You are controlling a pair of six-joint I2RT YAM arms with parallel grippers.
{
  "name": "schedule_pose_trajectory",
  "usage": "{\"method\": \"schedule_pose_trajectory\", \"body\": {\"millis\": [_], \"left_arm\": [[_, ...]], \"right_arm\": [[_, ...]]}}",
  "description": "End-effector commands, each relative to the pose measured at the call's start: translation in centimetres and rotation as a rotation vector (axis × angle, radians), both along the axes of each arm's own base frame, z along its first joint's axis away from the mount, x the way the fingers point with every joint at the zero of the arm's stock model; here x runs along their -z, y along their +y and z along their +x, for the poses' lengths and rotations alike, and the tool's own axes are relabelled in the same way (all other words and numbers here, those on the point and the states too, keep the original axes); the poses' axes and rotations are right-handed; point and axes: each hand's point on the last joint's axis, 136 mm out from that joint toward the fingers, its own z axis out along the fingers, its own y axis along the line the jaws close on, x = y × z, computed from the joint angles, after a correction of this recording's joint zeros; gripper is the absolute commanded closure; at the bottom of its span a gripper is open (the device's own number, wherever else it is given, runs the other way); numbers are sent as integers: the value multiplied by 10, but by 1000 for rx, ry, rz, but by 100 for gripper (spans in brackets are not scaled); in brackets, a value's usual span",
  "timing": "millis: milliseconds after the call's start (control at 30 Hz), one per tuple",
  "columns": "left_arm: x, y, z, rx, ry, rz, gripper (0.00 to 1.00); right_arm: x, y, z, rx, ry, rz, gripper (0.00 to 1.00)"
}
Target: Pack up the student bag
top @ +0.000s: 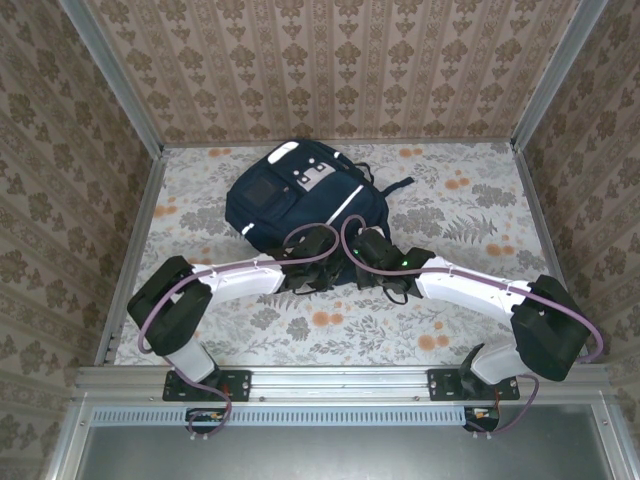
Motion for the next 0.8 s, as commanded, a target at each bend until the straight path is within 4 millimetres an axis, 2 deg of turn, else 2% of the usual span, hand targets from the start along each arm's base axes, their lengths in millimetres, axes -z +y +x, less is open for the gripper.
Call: {"method": "schedule_pose_trajectory", "body": {"millis": [0, 200, 333, 500, 667, 767], "left_arm": [[1, 16, 7, -88, -8, 48, 100], [-7, 60, -1, -140, -29, 123, 100], [-17, 98, -8, -172, -56, 189, 100], [-20, 153, -22, -218, -50, 257, 100], [-16, 208, -32, -265, -21, 273, 100], [-17, 233, -30, -255, -22, 268, 100]], "right_arm": [[8, -6, -8, -18, 35, -31, 100], [6, -21, -3, 2, 23, -82, 100], [3, -33, 0, 27, 20, -107, 100], [4, -43, 5, 62, 27, -120, 100], [4, -35, 14, 56, 29, -112, 100], [5, -20, 17, 18, 45, -80, 100]]}}
